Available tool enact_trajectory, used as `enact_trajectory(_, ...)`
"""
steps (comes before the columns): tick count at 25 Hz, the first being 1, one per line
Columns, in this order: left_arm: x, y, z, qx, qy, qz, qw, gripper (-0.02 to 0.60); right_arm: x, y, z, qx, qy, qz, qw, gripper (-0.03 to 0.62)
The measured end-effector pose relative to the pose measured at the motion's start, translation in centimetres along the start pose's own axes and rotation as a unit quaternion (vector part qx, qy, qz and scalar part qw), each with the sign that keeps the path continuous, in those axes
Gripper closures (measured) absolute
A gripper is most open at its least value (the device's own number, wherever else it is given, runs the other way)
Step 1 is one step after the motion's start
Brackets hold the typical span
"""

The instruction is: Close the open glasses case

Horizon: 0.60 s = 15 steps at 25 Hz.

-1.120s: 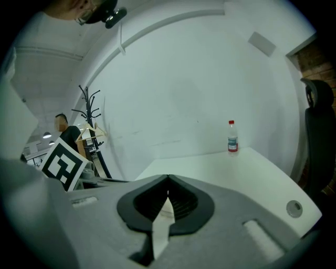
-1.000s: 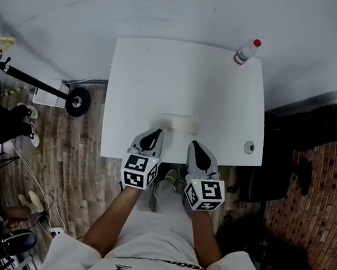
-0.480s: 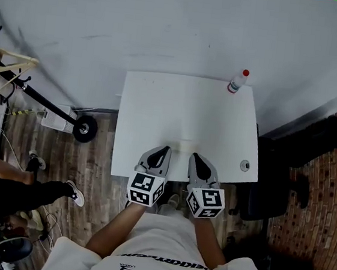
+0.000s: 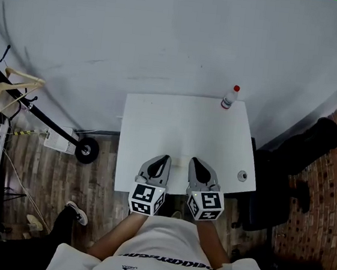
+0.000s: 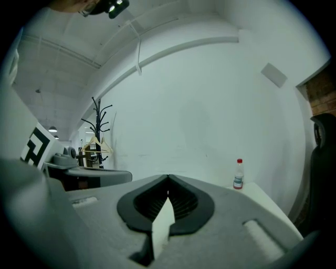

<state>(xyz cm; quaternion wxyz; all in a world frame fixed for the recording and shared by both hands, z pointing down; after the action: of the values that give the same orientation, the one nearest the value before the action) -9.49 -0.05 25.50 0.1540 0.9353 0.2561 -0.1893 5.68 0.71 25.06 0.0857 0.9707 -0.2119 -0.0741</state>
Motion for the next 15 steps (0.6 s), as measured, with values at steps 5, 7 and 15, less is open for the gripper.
enact_trajectory(5, 0.2, 0.1, 0.3, 0.016, 0.008, -0.003, 0.9998, 0.584, 0.9, -0.4, 0.6, 0.016, -0.011, -0.011, 1.000, 0.595)
enact_trajectory(7, 0.6, 0.1, 0.3, 0.019, 0.015, -0.006, 0.9997, 0.584, 1.0, -0.6, 0.7, 0.020, -0.012, -0.013, 1.000, 0.595)
enact_trajectory(15, 1.1, 0.8, 0.6, 0.029, 0.034, -0.008, 0.9990, 0.584, 1.7, -0.5, 1.3, 0.035, -0.020, -0.010, 0.999, 0.595)
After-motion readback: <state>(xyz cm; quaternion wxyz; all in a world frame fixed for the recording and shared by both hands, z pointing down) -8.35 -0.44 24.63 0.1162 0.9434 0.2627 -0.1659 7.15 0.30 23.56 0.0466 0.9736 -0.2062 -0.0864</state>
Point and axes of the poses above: the fingertips, and each gripper's own axes: y forward along the fingers, x to its right, z out of its top, the point moved 8 cm from there along -y, backward along the fingers, and after that the axes turned 13 degrees about -y, right-handed, at the moved point
